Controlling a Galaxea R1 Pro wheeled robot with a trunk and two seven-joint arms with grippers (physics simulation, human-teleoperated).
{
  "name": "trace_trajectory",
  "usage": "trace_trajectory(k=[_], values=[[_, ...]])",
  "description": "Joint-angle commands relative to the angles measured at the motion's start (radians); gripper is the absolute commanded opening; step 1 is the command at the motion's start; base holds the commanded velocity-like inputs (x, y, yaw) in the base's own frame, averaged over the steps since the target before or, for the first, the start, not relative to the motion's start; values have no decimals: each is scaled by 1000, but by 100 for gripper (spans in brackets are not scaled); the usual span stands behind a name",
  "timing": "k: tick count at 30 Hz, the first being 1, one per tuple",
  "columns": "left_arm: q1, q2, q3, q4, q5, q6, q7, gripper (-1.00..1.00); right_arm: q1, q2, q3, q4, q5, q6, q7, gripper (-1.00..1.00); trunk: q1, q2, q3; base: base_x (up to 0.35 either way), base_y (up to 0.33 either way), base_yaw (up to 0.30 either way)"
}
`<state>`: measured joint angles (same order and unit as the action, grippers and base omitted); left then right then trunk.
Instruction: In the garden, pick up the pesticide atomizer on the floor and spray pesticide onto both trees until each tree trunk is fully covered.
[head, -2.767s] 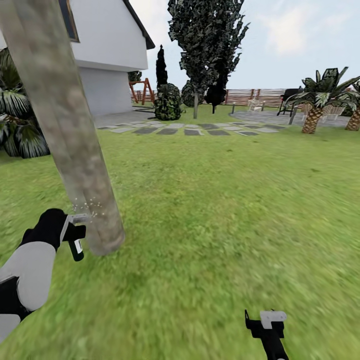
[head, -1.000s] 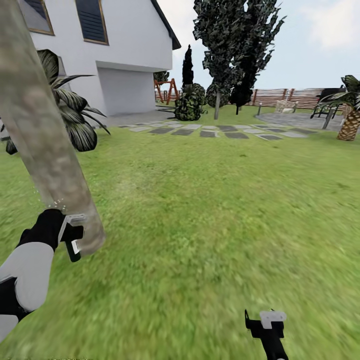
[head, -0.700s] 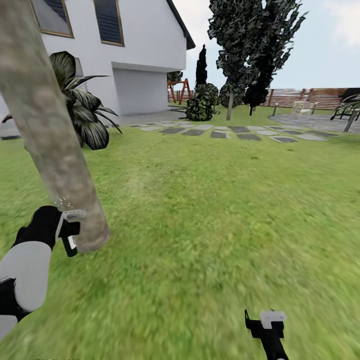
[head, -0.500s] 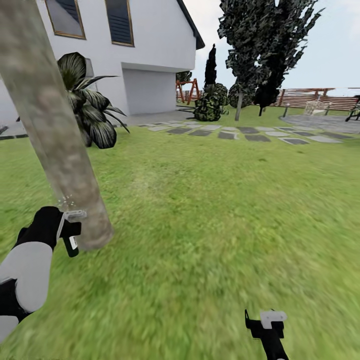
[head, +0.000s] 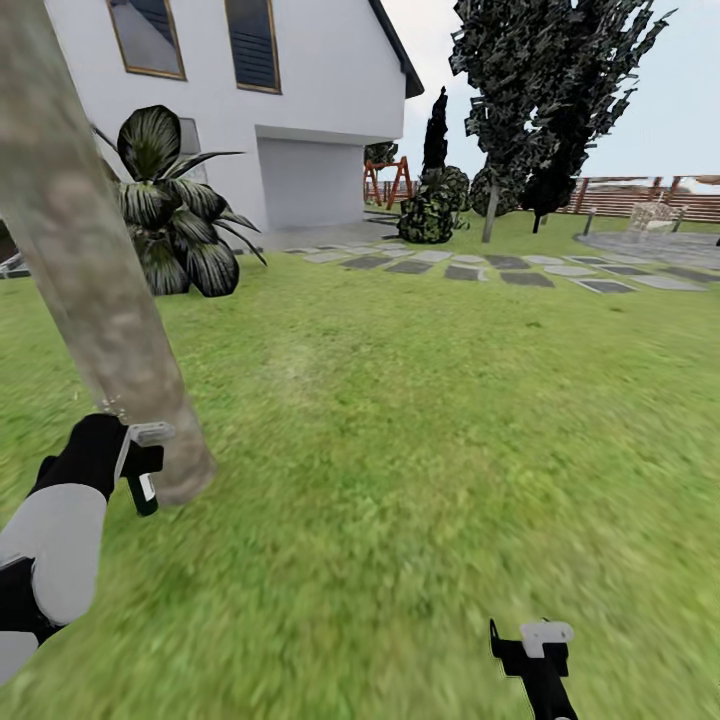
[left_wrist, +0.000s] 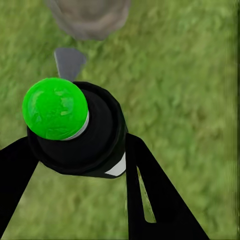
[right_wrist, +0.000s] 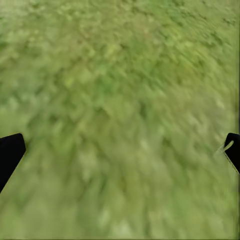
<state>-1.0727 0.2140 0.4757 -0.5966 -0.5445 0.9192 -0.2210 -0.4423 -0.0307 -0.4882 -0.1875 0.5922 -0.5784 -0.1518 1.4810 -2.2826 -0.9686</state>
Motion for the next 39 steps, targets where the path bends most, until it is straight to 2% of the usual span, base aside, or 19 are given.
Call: trace_trajectory(k=[1,6,16,17,19,24,39], values=[[-1,-1,4,-2,-12,3,-9,-100,-1,0,-4,2,11,-3,-6,100,0,0,-1,140,-249,0],[-1,5,5,-6,-12,3,-8,-100,-1,0,-4,2,11,-3,-6,100,0,0,-1,1,-193,31],[-4,2,1,-4,-12,6,-6,-100,-1,1,-4,2,11,-3,-6,100,0,0,-1,-3,-9,262],[-7,1,2,-1,-12,10,-6,-100,-1,1,-4,2,11,-3,-6,100,0,0,-1,0,0,279],[-17,-2,4,3,-12,66,-6,-100,-1,1,-4,2,11,-3,-6,100,0,0,-1,0,0,279],[-16,-7,4,1,-15,92,-6,-100,-1,1,-4,2,11,-3,-6,100,0,0,-1,0,0,265],[-3,-7,2,0,-14,92,-6,-100,-1,0,-4,2,11,-3,-6,100,0,0,-1,132,-204,14]])
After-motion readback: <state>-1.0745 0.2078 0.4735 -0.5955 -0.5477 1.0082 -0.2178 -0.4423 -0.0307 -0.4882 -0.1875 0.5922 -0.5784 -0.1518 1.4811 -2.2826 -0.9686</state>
